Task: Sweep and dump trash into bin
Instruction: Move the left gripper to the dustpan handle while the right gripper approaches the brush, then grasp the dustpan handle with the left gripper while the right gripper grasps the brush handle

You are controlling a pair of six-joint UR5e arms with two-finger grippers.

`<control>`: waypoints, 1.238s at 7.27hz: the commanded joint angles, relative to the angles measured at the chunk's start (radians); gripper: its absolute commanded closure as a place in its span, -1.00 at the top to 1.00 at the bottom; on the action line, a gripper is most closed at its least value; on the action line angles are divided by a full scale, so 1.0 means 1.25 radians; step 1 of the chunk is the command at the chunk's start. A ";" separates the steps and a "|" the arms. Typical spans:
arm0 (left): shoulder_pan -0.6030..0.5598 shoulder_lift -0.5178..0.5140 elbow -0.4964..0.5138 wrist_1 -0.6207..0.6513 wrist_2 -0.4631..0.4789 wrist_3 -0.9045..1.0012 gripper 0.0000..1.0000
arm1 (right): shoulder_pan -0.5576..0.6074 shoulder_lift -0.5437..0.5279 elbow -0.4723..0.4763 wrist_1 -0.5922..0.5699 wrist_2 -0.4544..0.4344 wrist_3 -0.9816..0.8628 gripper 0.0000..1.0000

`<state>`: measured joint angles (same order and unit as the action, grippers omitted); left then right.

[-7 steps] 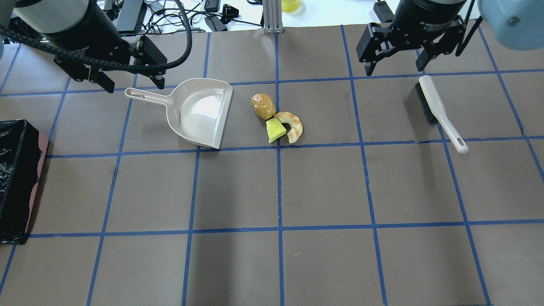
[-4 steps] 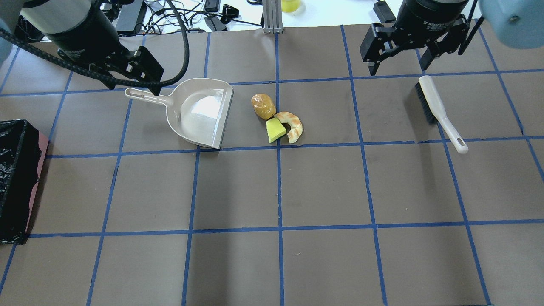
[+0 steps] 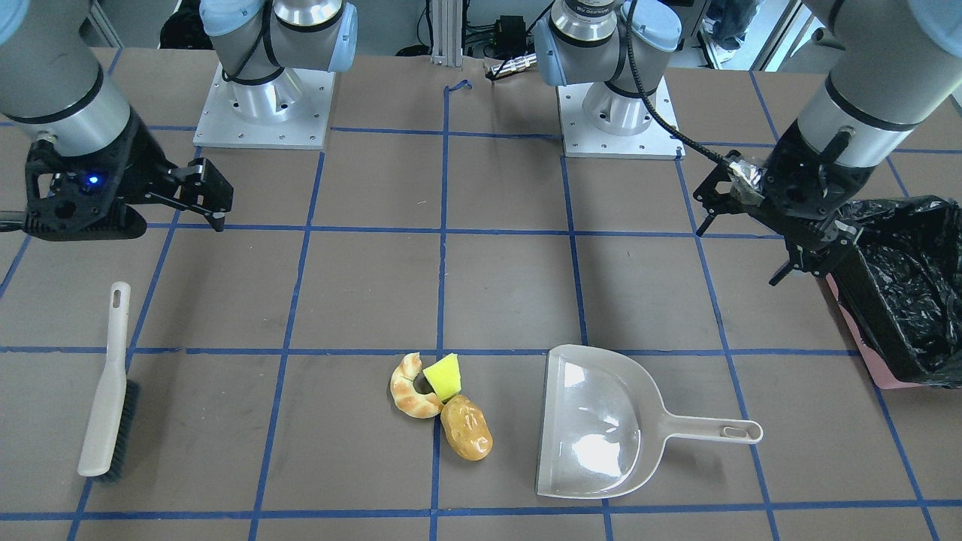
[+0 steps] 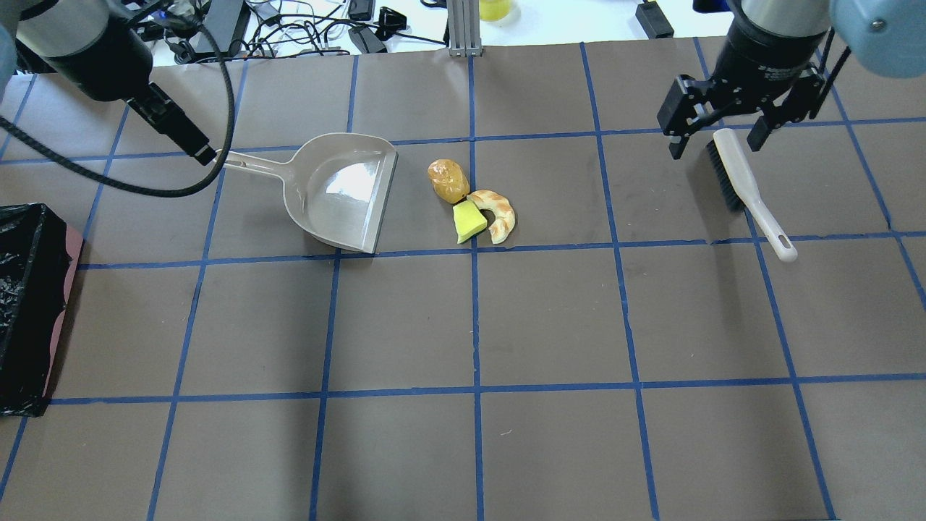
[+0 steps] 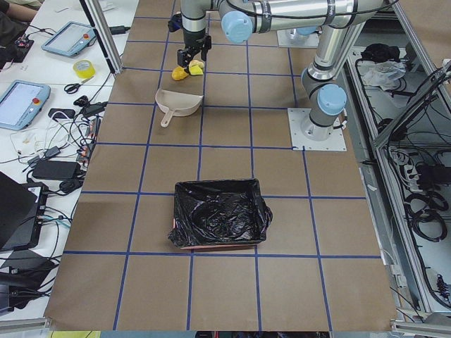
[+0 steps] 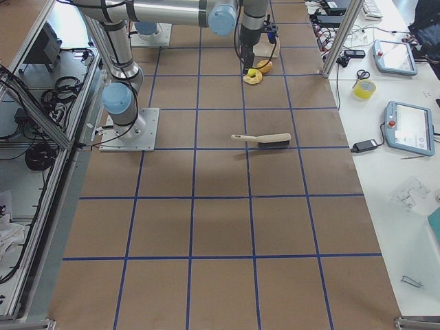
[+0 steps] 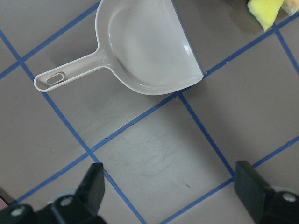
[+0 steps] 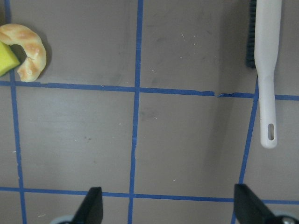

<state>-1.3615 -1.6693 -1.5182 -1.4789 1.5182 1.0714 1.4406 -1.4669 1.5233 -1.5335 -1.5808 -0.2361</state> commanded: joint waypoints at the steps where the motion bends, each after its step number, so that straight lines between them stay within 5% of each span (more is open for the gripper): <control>1: 0.020 -0.062 -0.004 0.055 0.043 0.336 1.00 | -0.117 0.009 0.112 -0.133 -0.003 -0.193 0.97; 4: 0.022 -0.217 0.003 0.257 0.129 0.660 1.00 | -0.216 0.052 0.272 -0.352 -0.002 -0.317 0.97; 7: 0.031 -0.299 0.016 0.263 0.013 0.678 1.00 | -0.221 0.146 0.274 -0.424 -0.037 -0.349 0.95; 9: 0.039 -0.343 0.057 0.263 0.004 0.677 0.97 | -0.221 0.167 0.274 -0.424 -0.053 -0.339 0.96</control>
<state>-1.3185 -2.0609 -1.4812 -1.1504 1.5405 1.9169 1.1647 -1.2718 1.8651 -2.0608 -1.6356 -0.6658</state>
